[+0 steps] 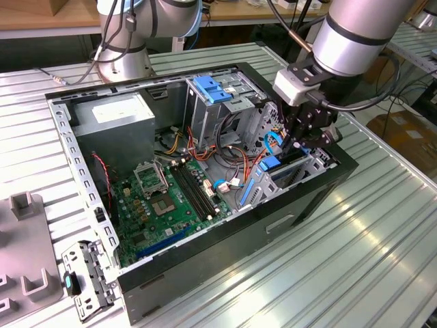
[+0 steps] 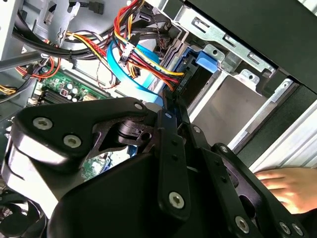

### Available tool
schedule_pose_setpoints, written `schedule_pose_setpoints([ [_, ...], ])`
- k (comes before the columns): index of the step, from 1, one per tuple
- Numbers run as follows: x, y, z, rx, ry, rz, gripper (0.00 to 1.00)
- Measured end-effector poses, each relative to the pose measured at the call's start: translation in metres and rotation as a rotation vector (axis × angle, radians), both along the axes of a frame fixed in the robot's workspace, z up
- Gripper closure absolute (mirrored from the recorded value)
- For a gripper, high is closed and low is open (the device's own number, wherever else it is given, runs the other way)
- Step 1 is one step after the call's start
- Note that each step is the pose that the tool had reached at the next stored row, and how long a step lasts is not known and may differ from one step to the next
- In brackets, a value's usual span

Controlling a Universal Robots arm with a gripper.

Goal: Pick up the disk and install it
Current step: 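Insert the second disk wire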

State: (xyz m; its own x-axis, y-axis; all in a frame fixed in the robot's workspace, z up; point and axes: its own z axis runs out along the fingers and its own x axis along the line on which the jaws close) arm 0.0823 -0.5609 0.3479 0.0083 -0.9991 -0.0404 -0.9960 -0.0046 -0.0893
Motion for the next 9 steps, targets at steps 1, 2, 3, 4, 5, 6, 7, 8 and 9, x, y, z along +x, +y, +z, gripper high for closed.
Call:
schedule_pose_setpoints([
  [1, 0.0000, 0.0000, -0.0003, 0.0000, 0.0000, 0.000, 0.84],
  [2, 0.0000, 0.0000, -0.0005, 0.0000, 0.0000, 0.000, 0.84],
  [3, 0.0000, 0.0000, -0.0008, 0.0001, 0.0000, -0.001, 0.84],
  [4, 0.0000, 0.0000, -0.0010, 0.0002, 0.0000, -0.001, 0.84],
  [5, 0.0000, 0.0000, -0.0012, 0.0003, 0.0000, -0.001, 0.84],
  [6, 0.0000, -0.0001, -0.0016, 0.0009, 0.0000, -0.001, 0.84],
  [7, 0.0000, -0.0002, -0.0020, 0.0025, 0.0000, -0.002, 0.84],
  [8, 0.0000, -0.0003, -0.0029, 0.0040, 0.0000, -0.002, 0.84],
  [9, 0.0000, -0.0004, -0.0041, 0.0046, 0.0000, -0.002, 0.84],
])
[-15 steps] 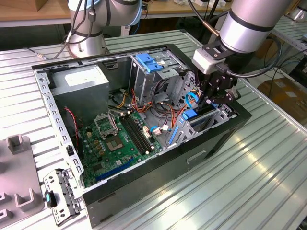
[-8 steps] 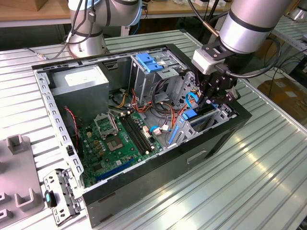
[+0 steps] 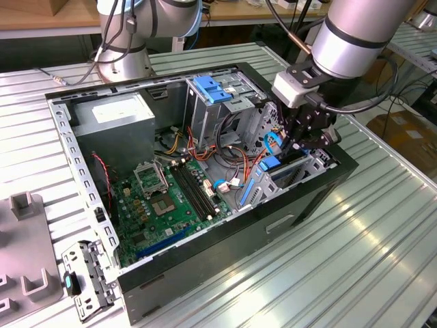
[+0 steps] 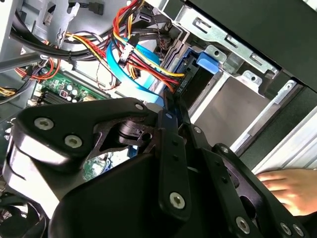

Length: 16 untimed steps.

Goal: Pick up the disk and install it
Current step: 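Insert the second disk wire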

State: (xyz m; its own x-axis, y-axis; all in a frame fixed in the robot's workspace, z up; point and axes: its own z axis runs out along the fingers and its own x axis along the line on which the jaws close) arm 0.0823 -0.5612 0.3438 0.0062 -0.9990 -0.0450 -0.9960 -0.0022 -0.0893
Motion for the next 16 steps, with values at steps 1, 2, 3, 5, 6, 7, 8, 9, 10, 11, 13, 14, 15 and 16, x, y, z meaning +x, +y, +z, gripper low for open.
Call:
schedule_pose_setpoints([
  [1, 0.0000, -0.0003, -0.0021, -0.0003, 0.0001, 0.000, 0.84],
  [2, 0.0000, -0.0005, -0.0035, 0.0001, 0.0001, 0.000, 0.84],
  [3, 0.0000, -0.0006, -0.0044, 0.0001, 0.0001, 0.000, 0.84],
  [5, 0.0000, -0.0006, -0.0050, 0.0009, 0.0000, 0.000, 0.84],
  [6, 0.0001, -0.0006, -0.0051, 0.0009, 0.0000, 0.000, 0.84],
  [7, 0.0001, -0.0005, -0.0033, 0.0032, -0.0016, 0.000, 0.84],
  [8, 0.0000, -0.0006, 0.0012, 0.0027, -0.0016, 0.000, 0.83],
  [9, -0.0001, -0.0006, 0.0093, 0.0018, -0.0014, 0.000, 0.83],
  [10, -0.0001, -0.0007, 0.0114, 0.0017, -0.0014, 0.000, 0.76],
  [11, -0.0001, -0.0006, 0.0120, 0.0018, -0.0014, 0.000, 0.76],
  [13, -0.0001, -0.0006, 0.0121, 0.0017, -0.0014, 0.000, 0.76],
  [14, -0.0001, -0.0006, 0.0122, 0.0017, -0.0014, 0.000, 0.78],
  [15, -0.0001, -0.0006, 0.0122, 0.0017, -0.0014, 0.000, 0.84],
  [16, -0.0001, -0.0006, 0.0123, 0.0016, -0.0014, 0.000, 0.89],
])
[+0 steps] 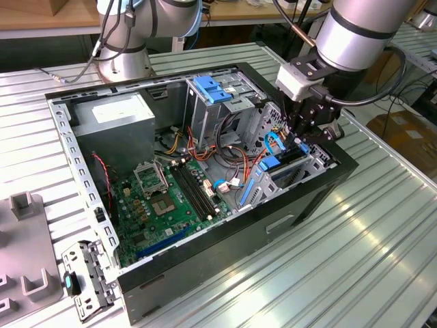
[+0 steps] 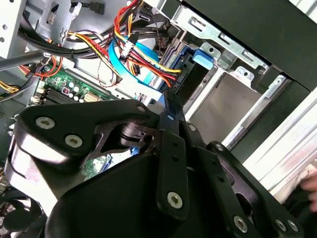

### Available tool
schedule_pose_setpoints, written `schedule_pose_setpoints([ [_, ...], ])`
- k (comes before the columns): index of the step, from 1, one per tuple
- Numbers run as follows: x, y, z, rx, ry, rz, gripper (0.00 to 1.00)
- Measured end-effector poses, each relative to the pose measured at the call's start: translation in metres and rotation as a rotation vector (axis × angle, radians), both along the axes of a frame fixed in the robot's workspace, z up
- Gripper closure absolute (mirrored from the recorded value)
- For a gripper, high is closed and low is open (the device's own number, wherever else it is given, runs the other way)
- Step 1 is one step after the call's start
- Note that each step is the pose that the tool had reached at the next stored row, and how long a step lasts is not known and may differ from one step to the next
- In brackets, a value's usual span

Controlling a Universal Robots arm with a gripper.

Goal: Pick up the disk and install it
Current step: 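Insert the second disk wire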

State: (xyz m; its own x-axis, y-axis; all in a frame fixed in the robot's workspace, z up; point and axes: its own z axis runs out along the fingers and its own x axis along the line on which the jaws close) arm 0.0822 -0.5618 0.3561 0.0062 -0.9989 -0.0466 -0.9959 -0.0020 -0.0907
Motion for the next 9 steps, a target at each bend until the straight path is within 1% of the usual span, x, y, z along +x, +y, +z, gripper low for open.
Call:
schedule_pose_setpoints([
  [9, 0.0000, 0.0000, 0.0005, 0.0000, 0.0000, 0.000, 0.89],
])
